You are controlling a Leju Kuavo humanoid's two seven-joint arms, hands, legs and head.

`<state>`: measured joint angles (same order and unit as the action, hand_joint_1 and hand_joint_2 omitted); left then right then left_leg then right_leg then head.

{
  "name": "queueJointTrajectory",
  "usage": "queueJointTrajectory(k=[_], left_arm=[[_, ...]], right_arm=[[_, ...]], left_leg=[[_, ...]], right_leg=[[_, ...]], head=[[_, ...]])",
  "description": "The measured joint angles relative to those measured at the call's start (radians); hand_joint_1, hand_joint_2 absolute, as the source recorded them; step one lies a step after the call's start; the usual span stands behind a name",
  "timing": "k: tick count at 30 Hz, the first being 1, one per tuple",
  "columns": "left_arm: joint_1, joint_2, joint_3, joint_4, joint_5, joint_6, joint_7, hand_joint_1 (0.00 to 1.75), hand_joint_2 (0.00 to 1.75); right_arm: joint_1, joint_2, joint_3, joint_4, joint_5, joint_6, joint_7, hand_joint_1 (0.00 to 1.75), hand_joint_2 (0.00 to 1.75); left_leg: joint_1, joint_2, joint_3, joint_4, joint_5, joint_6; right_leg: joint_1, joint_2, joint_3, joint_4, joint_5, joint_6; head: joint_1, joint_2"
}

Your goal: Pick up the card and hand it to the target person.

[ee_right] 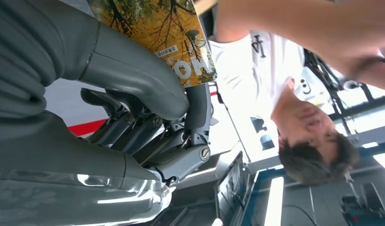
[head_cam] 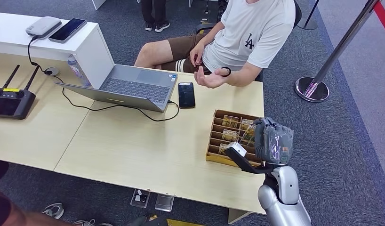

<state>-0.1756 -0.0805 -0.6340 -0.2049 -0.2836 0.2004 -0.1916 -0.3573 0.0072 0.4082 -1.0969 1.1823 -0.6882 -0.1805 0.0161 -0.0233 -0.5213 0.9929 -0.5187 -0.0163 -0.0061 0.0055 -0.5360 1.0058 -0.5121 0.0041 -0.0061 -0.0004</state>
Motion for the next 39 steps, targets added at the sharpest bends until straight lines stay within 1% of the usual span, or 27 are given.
queueJointTrajectory(k=[5,8,13,18,22,23,26,27,28,31,32,39], left_arm=[[-0.002,-0.002,0.002,0.0,-0.009,-0.001,0.001,0.0,0.0],[-0.007,-0.004,0.003,0.0,-0.019,-0.005,0.002,0.0,0.0],[-0.018,-0.01,0.003,0.0,-0.034,-0.016,0.002,0.0,0.0],[-0.03,-0.015,0.003,0.0,-0.048,-0.02,0.002,0.0,0.0],[-0.033,-0.019,0.003,0.0,-0.058,-0.016,0.014,0.0,1.75],[-0.033,-0.019,0.003,0.0,-0.061,-0.017,0.018,0.0,1.75],[-0.033,-0.019,0.004,0.0,-0.067,-0.02,0.017,0.0,1.75],[-0.033,-0.019,0.004,0.0,-0.066,-0.02,0.012,0.0,1.75],[-0.033,-0.019,0.005,0.0,-0.065,-0.021,0.006,0.0,1.31],[-0.033,-0.02,0.008,0.0,-0.063,-0.021,-0.007,0.0,0.0],[-0.033,-0.02,0.009,0.0,-0.062,-0.019,-0.008,0.0,0.0],[-0.032,-0.02,0.023,0.0,-0.061,-0.003,-0.005,0.0,0.0]], right_arm=[[-0.007,0.012,0.002,-0.028,-0.004,-0.001,-0.01,1.75,1.75],[-0.037,0.032,0.014,-0.026,-0.028,0.013,-0.023,1.75,1.75],[-0.114,0.074,0.046,0.003,-0.066,0.05,-0.034,1.75,1.75],[-0.231,0.138,0.079,0.112,-0.101,0.08,-0.042,1.75,1.75],[-0.305,0.185,0.095,0.196,-0.116,0.078,-0.057,1.75,1.75],[-0.317,0.194,0.099,0.211,-0.118,0.078,-0.06,1.46,1.75],[-0.34,0.214,0.108,0.246,-0.126,0.074,-0.067,0.18,1.75],[-0.344,0.219,0.111,0.255,-0.128,0.072,-0.068,0.03,1.75],[-0.348,0.222,0.113,0.264,-0.131,0.069,-0.069,0.03,1.75],[-0.351,0.227,0.119,0.282,-0.137,0.063,-0.071,0.0,0.44],[-0.352,0.229,0.12,0.286,-0.139,0.062,-0.071,0.0,0.0],[-0.35,0.221,0.121,0.305,-0.144,0.034,-0.047,0.0,0.0]], left_leg=[[0.0,0.0,0.0,0.0,0.0,0.0],[0.0,0.0,-0.001,0.0,0.0,0.0],[0.0,0.0,-0.001,0.0,0.001,-0.001],[0.0,0.0,0.0,0.0,0.001,0.0],[0.0,0.0,0.0,0.0,0.001,-0.001],[0.0,0.0,-0.001,0.0,0.001,-0.001],[0.0,0.0,-0.001,0.0,0.001,-0.001],[0.0,0.0,-0.001,0.0,0.001,-0.001],[0.0,0.0,-0.001,0.0,0.001,-0.001],[0.0,0.0,-0.001,0.0,0.001,0.0],[0.0,0.0,-0.001,0.0,0.001,0.0],[0.0,0.0,-0.001,0.0,0.001,-0.001]], right_leg=[[0.0,0.0,0.0,0.0,0.0,0.0],[0.0,0.0,0.0,0.001,0.0,0.0],[0.0,0.0,0.0,0.001,0.0,0.0],[0.0,0.001,-0.001,0.002,0.001,0.0],[0.0,0.001,-0.001,0.002,0.001,0.0],[0.0,0.001,-0.001,0.002,0.001,0.0],[0.0,0.001,-0.001,0.002,0.001,0.0],[0.0,0.001,-0.001,0.002,0.001,0.0],[0.0,0.001,-0.001,0.002,0.001,0.0],[0.0,0.001,-0.001,0.002,0.001,0.0],[0.0,0.001,-0.001,0.002,0.001,0.0],[0.0,0.001,-0.001,0.002,0.001,0.0]], head=[[0.0,0.0],[0.0,0.0],[0.0,0.0],[0.0,0.0],[0.0,0.0],[0.0,0.0],[-0.001,0.0],[-0.001,0.0],[-0.001,0.0],[0.0,0.0],[0.0,0.0],[0.0,0.0]])
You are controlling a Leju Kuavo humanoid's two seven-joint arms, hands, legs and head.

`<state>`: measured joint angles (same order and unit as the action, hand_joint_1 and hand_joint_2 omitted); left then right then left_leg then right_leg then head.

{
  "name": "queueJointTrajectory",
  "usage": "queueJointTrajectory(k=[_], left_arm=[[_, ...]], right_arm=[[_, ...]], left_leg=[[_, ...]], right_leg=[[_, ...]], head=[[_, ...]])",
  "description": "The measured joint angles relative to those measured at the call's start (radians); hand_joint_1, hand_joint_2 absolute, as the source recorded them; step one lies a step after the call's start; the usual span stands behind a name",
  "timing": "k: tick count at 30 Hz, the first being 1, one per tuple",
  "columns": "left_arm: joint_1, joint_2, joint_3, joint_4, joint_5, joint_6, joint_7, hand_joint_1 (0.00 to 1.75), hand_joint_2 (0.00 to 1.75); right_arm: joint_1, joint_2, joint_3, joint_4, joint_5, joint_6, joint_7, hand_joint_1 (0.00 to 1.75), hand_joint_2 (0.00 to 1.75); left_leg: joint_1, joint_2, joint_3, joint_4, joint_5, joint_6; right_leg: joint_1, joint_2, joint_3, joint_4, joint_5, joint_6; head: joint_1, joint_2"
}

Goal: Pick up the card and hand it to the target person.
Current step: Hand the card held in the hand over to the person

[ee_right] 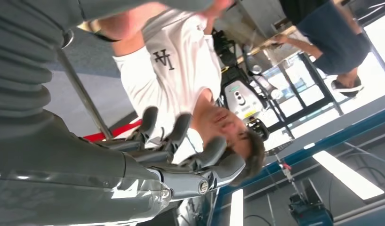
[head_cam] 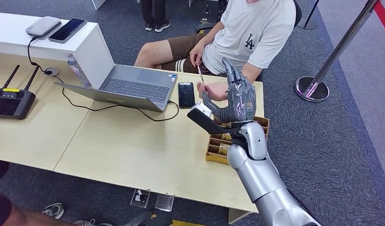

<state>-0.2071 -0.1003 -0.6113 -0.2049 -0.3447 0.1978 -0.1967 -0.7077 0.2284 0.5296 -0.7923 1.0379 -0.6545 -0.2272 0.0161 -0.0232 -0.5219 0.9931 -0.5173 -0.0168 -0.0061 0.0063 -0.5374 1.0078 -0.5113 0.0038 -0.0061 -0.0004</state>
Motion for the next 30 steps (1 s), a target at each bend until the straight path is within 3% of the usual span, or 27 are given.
queueJointTrajectory(k=[8,14,20,22,25,27,29,30], left_arm=[[0.014,0.0,0.018,0.0,0.0,0.019,0.005,0.0,0.0],[0.04,0.003,0.039,0.001,0.0,0.072,-0.004,0.0,0.0],[0.051,0.005,0.057,0.001,0.006,0.086,-0.005,0.0,0.0],[0.055,0.005,0.068,0.001,0.009,0.094,-0.01,0.0,0.0],[0.062,0.006,0.079,0.001,0.008,0.094,-0.012,0.0,0.0],[0.067,0.007,0.084,0.001,0.001,0.082,-0.003,0.0,0.0],[0.07,0.009,0.089,0.001,-0.008,0.062,0.01,0.02,0.0],[0.07,0.01,0.091,0.001,-0.011,0.051,0.016,0.41,0.0]], right_arm=[[0.08,-0.088,-0.071,-0.066,0.027,-0.038,0.031,0.0,0.0],[0.234,-0.167,-0.291,-0.221,-0.044,-0.042,-0.068,0.0,0.0],[0.331,-0.213,-0.442,-0.29,-0.067,-0.044,-0.062,0.0,0.0],[0.377,-0.222,-0.538,-0.304,-0.099,-0.044,-0.078,0.0,0.0],[0.471,-0.227,-0.771,-0.302,-0.193,-0.045,-0.166,0.0,0.0],[0.519,-0.23,-0.94,-0.251,-0.251,-0.045,-0.221,0.0,0.0],[0.545,-0.245,-1.079,-0.138,-0.246,-0.044,-0.224,0.0,0.0],[0.551,-0.257,-1.129,-0.068,-0.217,-0.044,-0.199,0.01,0.0]], left_leg=[[0.0,0.0,0.0,0.001,0.0,0.0],[0.0,-0.002,-0.003,0.001,-0.001,0.001],[0.0,-0.001,-0.002,0.002,-0.001,0.001],[0.0,-0.003,-0.002,0.002,-0.001,0.001],[0.0,-0.005,-0.004,0.002,-0.002,0.002],[0.0,-0.005,-0.005,0.002,-0.003,0.002],[0.0,-0.005,-0.005,0.001,-0.004,0.003],[0.0,-0.004,-0.005,0.001,-0.004,0.003]], right_leg=[[0.0,0.0,0.0,-0.001,0.0,0.0],[0.0,-0.002,-0.001,-0.002,0.0,0.0],[0.0,-0.002,-0.002,-0.002,0.0,0.0],[0.0,-0.004,-0.001,-0.003,0.0,0.001],[0.0,-0.006,0.0,-0.003,-0.001,0.002],[0.0,-0.006,0.0,-0.004,-0.002,0.003],[0.0,-0.005,0.0,-0.004,-0.002,0.003],[0.0,-0.004,0.0,-0.004,-0.002,0.003]], head=[[0.0,0.0],[0.001,0.0],[0.0,0.0],[0.0,0.0],[0.0,0.0],[0.0,0.0],[0.0,0.0],[0.001,0.0]])
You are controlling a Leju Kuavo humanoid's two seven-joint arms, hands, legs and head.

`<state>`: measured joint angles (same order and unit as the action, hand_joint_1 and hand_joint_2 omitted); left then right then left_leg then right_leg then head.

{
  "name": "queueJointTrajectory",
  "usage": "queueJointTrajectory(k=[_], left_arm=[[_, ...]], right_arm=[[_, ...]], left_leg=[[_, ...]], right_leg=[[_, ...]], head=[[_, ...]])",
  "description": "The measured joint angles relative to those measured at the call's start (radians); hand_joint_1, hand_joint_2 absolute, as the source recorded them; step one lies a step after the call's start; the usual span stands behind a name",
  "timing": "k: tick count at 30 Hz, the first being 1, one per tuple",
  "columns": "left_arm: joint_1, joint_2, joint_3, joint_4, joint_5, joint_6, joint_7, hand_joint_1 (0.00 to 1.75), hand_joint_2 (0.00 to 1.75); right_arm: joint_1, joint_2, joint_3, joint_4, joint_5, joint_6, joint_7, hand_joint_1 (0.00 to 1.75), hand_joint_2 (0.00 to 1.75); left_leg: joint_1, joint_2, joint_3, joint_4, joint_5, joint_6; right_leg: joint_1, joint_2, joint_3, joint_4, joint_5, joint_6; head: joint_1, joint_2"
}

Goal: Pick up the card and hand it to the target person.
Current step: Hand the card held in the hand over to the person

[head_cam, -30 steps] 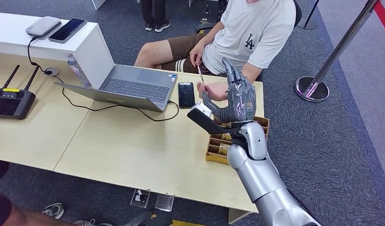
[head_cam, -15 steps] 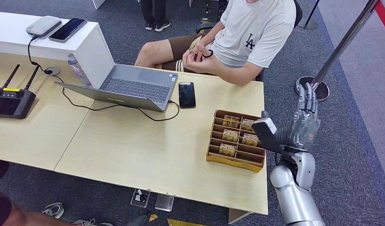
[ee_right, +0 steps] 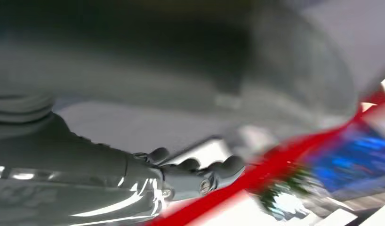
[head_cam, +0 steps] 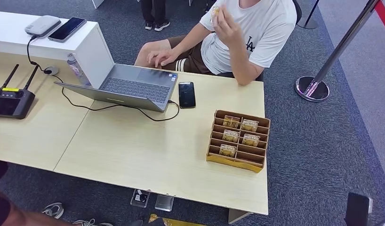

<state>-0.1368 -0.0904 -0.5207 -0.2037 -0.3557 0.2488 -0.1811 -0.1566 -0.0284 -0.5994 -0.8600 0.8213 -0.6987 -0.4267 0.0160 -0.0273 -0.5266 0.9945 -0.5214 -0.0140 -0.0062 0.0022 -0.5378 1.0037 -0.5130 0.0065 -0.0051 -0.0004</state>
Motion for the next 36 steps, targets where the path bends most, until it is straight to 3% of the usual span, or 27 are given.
queueJointTrajectory(k=[2,3,4,6,7,8,16,17,19,20,21,23,36], left_arm=[[0.001,0.003,0.003,0.0,-0.005,-0.018,0.007,1.25,0.0],[0.002,0.004,0.005,0.0,-0.007,-0.02,0.005,1.67,0.0],[0.002,0.006,0.007,0.0,-0.009,-0.019,0.0,1.71,0.0],[0.003,0.009,0.014,0.0,-0.012,-0.018,-0.015,1.75,0.87],[0.003,0.011,0.016,0.0,-0.014,-0.023,-0.022,1.75,1.31],[0.004,0.014,0.018,0.0,-0.016,-0.031,-0.027,1.75,1.75],[0.021,0.039,0.041,-0.001,-0.039,-0.088,0.01,1.75,1.75],[0.027,0.042,0.049,-0.001,-0.032,-0.092,0.015,1.47,1.75],[0.039,0.046,0.067,-0.004,-0.014,-0.1,0.023,0.6,1.75],[0.045,0.047,0.077,-0.006,-0.004,-0.104,0.027,0.17,1.31],[0.051,0.049,0.087,-0.009,0.006,-0.108,0.031,0.0,0.87],[0.064,0.052,0.108,-0.015,0.025,-0.116,0.04,0.0,0.0],[0.151,0.065,0.261,-0.073,0.157,-0.168,0.095,0.0,0.0]], right_arm=[[0.007,-0.022,-0.082,0.152,0.067,0.002,0.067,0.1,0.0],[0.01,-0.028,-0.116,0.224,0.093,0.011,0.104,0.54,0.0],[0.014,-0.032,-0.144,0.29,0.113,0.025,0.14,0.97,0.44],[0.029,-0.029,-0.18,0.388,0.15,0.065,0.217,1.75,1.31],[0.037,-0.024,-0.188,0.424,0.166,0.087,0.251,1.75,1.75],[0.044,-0.017,-0.194,0.456,0.178,0.108,0.279,1.75,1.75],[0.083,0.031,-0.193,0.577,0.15,0.233,0.39,1.75,1.75],[0.089,0.034,-0.182,0.581,0.128,0.244,0.392,1.75,1.75],[0.1,0.037,-0.156,0.585,0.079,0.268,0.395,0.95,1.75],[0.105,0.039,-0.142,0.586,0.055,0.28,0.396,0.51,1.31],[0.11,0.04,-0.127,0.586,0.031,0.291,0.397,0.08,0.87],[0.12,0.041,-0.094,0.586,-0.016,0.314,0.399,0.0,0.0],[0.19,0.04,0.162,0.564,-0.343,0.469,0.409,0.0,0.0]], left_leg=[[0.0,0.001,0.0,0.0,0.0,0.0],[0.0,0.001,0.001,0.0,0.0,0.0],[0.0,0.002,0.001,0.0,0.0,0.0],[0.0,0.002,0.001,-0.001,0.0,0.0],[0.0,0.002,0.001,-0.001,0.0,0.0],[0.0,0.002,0.002,-0.002,0.0,-0.001],[0.0,0.003,0.003,-0.003,0.0,-0.001],[0.0,0.003,0.003,-0.003,0.0,-0.001],[0.0,0.003,0.003,-0.003,0.0,-0.001],[0.0,0.003,0.003,-0.003,0.0,-0.001],[0.0,0.003,0.003,-0.002,0.0,-0.001],[0.0,0.003,0.003,-0.002,0.0,-0.001],[0.0,0.003,0.004,-0.002,0.0,-0.001]], right_leg=[[0.0,0.0,0.0,0.0,0.0,0.0],[0.0,0.0,0.0,0.0,0.0,0.0],[0.0,0.0,0.0,0.0,0.0,0.0],[0.0,0.0,0.0,0.0,-0.001,0.0],[0.0,0.001,0.0,0.0,-0.001,-0.001],[0.0,0.001,0.0,0.0,-0.001,-0.001],[0.0,0.002,0.0,0.001,-0.001,-0.001],[0.0,0.002,0.0,0.001,-0.001,-0.001],[0.0,0.002,0.0,0.001,-0.001,-0.001],[0.0,0.002,0.0,0.001,-0.001,-0.001],[0.0,0.002,0.0,0.0,-0.001,-0.001],[0.0,0.002,0.0,0.0,-0.001,-0.001],[0.0,0.003,0.001,0.0,-0.001,-0.001]], head=[[0.001,0.0],[0.001,0.0],[0.001,0.0],[-0.001,0.0],[-0.001,0.0],[-0.001,0.0],[-0.004,0.0],[-0.003,0.0],[-0.003,0.0],[-0.003,0.0],[-0.002,0.0],[-0.002,0.0],[-0.002,0.0]])
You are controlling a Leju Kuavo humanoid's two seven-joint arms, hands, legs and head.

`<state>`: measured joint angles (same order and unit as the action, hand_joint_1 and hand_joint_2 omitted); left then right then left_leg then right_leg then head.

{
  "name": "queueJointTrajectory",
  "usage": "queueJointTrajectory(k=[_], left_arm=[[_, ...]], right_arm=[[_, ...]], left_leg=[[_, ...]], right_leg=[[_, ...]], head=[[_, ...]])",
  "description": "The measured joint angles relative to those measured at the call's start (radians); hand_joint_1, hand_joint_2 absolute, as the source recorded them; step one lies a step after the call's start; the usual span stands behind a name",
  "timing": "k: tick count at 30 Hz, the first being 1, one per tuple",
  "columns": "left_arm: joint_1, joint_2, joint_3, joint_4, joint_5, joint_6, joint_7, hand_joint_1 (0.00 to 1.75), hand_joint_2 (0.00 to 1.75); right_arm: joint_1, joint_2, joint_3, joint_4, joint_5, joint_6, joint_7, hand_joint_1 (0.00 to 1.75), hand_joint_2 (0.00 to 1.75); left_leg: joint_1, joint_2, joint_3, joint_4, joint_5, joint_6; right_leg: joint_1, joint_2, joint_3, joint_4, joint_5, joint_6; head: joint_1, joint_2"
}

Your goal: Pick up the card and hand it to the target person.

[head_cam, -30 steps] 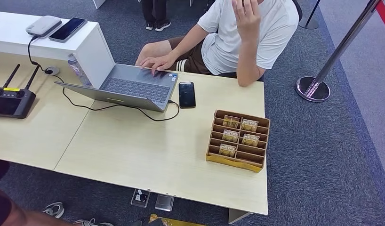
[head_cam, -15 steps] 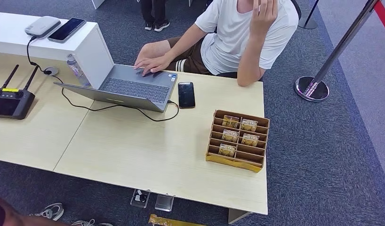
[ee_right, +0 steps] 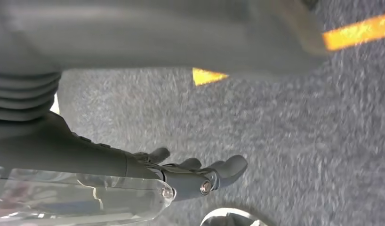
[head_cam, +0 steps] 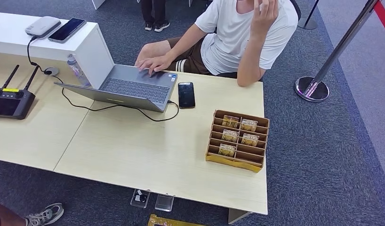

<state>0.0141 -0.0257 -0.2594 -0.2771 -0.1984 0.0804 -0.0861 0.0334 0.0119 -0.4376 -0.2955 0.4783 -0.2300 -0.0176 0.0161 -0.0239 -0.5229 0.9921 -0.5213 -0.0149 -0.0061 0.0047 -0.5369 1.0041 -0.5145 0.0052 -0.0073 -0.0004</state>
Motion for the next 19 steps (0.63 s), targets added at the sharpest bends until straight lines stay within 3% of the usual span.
queueJointTrajectory(k=[19], left_arm=[[0.113,0.013,0.207,-0.083,0.184,-0.071,0.076,0.0,0.0]], right_arm=[[0.094,-0.007,0.355,-0.072,-0.451,0.215,0.015,0.0,0.0]], left_leg=[[0.0,0.0,0.0,0.0,0.0,0.0]], right_leg=[[0.0,0.0,0.0,0.0,-0.001,0.0]], head=[[0.0,0.0]])
